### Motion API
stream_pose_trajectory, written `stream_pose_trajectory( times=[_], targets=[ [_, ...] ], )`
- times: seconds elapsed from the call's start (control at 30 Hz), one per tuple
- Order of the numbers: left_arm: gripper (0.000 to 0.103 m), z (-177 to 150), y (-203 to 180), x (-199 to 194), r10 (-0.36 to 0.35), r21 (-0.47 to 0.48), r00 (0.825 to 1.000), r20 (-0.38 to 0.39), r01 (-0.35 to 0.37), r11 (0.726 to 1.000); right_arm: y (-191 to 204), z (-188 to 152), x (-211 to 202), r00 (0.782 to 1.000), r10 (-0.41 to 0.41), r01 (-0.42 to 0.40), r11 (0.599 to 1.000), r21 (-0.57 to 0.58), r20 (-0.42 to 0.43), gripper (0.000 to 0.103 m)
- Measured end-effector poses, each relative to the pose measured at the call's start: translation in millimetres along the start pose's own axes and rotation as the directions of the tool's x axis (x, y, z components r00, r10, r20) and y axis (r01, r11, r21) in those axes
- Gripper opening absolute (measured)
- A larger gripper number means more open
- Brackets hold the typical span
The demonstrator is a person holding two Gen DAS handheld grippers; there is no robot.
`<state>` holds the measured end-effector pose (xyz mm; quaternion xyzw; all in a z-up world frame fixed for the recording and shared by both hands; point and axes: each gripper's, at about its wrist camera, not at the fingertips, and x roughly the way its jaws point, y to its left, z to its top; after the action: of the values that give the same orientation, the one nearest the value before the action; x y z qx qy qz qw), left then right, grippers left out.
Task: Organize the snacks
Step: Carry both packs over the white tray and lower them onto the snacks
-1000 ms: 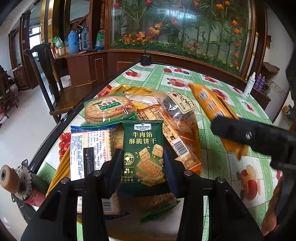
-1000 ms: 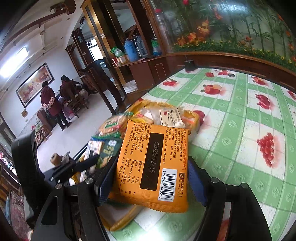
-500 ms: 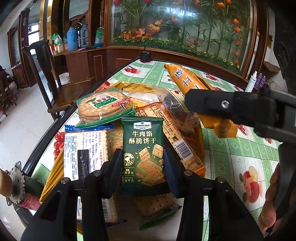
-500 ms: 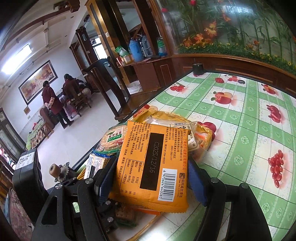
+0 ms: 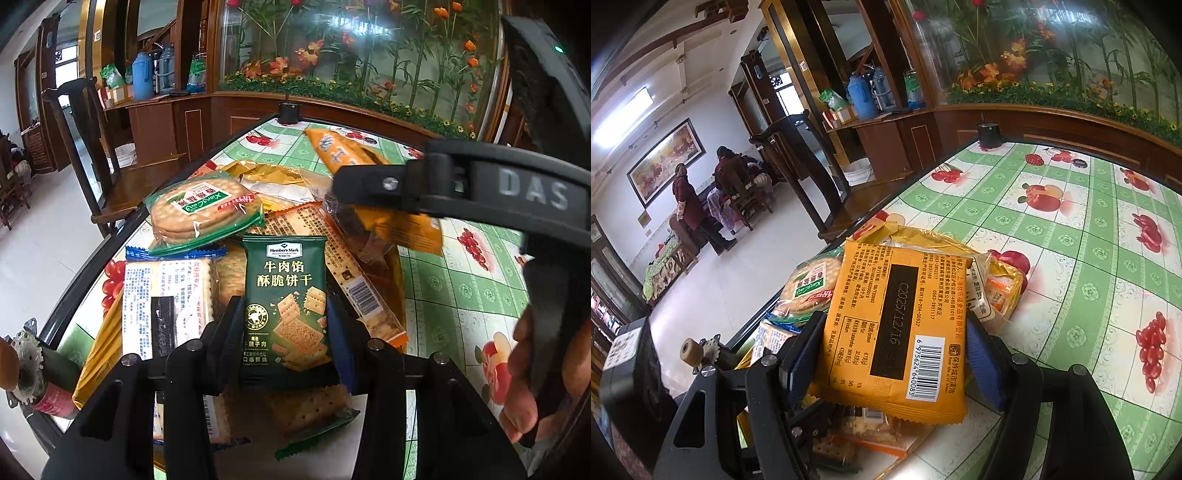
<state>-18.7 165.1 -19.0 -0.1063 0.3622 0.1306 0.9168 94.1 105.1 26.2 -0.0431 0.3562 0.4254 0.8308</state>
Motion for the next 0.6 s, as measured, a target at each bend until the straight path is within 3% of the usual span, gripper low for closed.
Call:
stream_pose_trajectory(
  times=[0.27, 0.6],
  targets=[
    [0.043, -0.7, -3.0, -1.3, -0.010, 0.004, 1.000, 0.000, 0.010, 1.000, 2.0, 0.7, 13.8, 1.000, 0.006, -0.006, 1.000, 0.003, -0.018, 0.074],
    [0.043, -4.8, -7.1, -5.0, -0.023, 0.002, 1.000, -0.003, 0.023, 1.000, 9.9, 39.2, 49.4, 0.999, -0.018, 0.016, 0.999, -0.038, -0.050, 0.074]
  ],
)
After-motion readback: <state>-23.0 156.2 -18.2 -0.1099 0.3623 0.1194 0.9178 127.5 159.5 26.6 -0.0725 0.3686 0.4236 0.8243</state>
